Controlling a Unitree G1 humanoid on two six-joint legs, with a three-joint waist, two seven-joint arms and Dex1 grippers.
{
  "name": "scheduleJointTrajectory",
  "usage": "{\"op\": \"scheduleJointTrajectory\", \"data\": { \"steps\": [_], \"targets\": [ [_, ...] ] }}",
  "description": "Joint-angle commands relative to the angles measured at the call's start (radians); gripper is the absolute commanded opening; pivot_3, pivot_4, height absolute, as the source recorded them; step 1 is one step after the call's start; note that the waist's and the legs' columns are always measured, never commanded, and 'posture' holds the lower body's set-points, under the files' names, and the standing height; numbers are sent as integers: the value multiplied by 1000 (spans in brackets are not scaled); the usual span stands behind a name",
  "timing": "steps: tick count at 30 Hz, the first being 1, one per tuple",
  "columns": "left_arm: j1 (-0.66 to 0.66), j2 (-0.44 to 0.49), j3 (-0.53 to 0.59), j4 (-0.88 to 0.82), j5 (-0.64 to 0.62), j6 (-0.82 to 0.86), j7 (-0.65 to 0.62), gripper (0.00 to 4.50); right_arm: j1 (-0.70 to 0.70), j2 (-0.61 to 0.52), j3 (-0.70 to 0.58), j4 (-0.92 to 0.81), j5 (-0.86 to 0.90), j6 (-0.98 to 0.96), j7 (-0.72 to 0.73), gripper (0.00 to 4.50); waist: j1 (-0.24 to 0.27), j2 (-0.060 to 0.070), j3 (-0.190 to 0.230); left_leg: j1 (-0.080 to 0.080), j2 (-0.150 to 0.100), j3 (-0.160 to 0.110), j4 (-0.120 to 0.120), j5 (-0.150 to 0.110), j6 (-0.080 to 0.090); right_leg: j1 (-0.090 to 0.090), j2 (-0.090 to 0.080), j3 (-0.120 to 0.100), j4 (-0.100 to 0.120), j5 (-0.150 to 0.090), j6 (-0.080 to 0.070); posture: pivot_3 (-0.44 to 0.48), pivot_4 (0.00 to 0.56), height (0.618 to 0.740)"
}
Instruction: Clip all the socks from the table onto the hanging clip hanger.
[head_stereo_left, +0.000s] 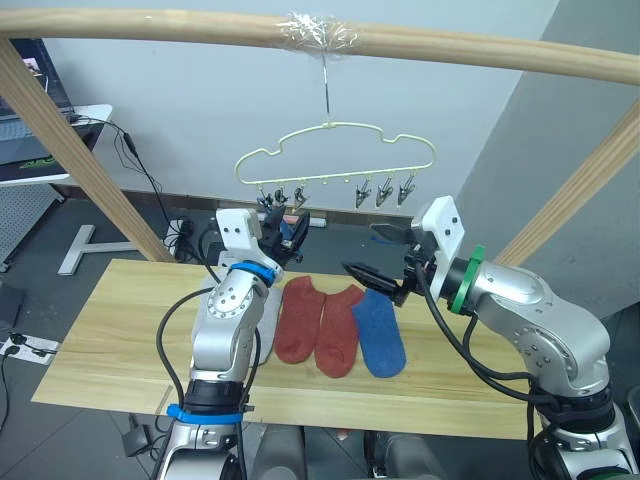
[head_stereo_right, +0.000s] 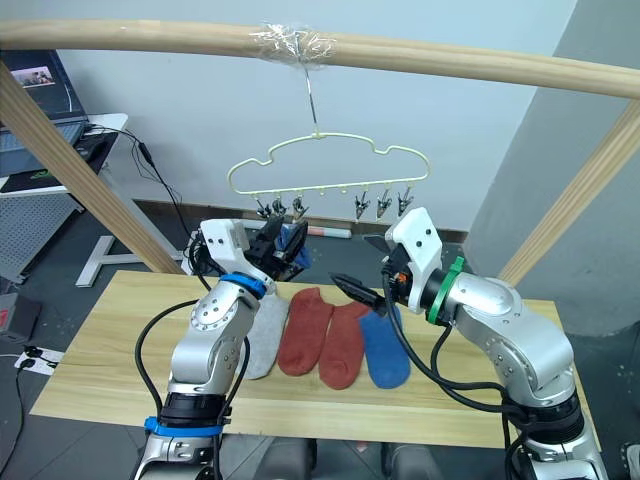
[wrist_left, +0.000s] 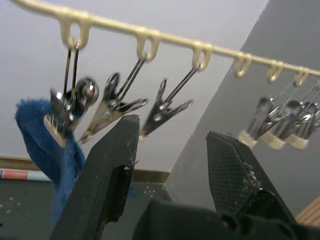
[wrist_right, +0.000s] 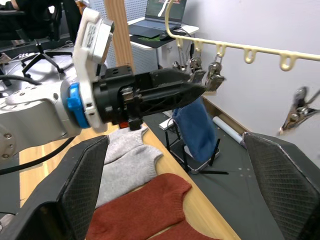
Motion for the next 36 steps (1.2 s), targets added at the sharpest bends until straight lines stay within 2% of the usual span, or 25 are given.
{"op": "scheduleJointTrajectory", "data": {
  "steps": [1,17,36],
  "targets": [
    [10,11,0,-48,0,-6,-11,2418,-14,-11,-30,-46,20,-6,-3,4500,-4,0,0,0,0,0,0,0,0,0,0,0,0,0,0,140,184,740],
    [-57,-18,12,49,16,-35,27,2418,-24,-18,-32,-44,28,-8,-8,4500,-12,0,0,0,0,-1,0,0,0,0,0,-1,0,0,0,136,180,740],
    [-118,-10,37,115,35,-80,61,2418,-21,-26,-35,-47,31,-8,-16,4500,-14,0,0,0,0,-1,0,0,0,0,0,-1,-1,0,0,128,180,740]
  ]
}}
